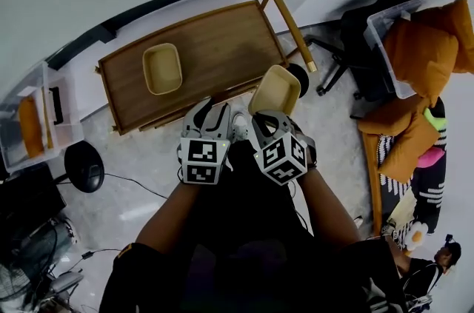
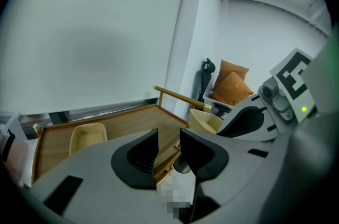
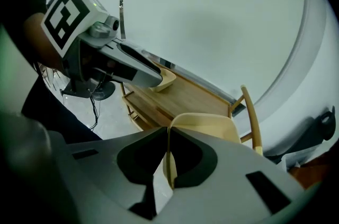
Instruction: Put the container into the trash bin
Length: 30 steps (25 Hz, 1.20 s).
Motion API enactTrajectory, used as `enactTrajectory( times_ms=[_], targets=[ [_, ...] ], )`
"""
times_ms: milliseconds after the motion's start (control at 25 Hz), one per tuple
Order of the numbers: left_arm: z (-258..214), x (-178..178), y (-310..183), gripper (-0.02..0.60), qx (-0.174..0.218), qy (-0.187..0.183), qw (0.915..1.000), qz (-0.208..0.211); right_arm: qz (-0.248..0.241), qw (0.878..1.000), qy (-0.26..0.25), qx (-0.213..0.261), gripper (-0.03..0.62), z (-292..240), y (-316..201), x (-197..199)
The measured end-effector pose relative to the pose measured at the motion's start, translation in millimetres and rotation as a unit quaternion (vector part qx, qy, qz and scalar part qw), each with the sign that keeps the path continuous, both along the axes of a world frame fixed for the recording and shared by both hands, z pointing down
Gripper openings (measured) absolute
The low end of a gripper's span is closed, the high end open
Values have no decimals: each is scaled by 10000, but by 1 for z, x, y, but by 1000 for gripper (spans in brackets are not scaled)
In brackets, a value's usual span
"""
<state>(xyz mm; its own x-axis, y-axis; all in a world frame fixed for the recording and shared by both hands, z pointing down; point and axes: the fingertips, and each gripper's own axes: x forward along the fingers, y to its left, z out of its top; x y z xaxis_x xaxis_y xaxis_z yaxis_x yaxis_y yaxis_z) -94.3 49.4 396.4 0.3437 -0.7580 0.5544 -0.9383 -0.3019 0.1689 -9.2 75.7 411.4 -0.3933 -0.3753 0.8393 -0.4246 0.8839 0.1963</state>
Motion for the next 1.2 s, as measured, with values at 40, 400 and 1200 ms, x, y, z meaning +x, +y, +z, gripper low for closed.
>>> enactTrajectory(
  times_ms=[40,400,1200],
  targets=[
    [-2,5,0,129,20,5,10000,66,67,10000,13,-15,34,0,2,6],
    [7,65,-6,129,-61,-36,9983,579,649,9976,47,-217,35,22,5,77],
    [78,269,-71,129,-856,-110,9958,311,-214,9969,-36,-760,35,97,-85,278]
  ],
)
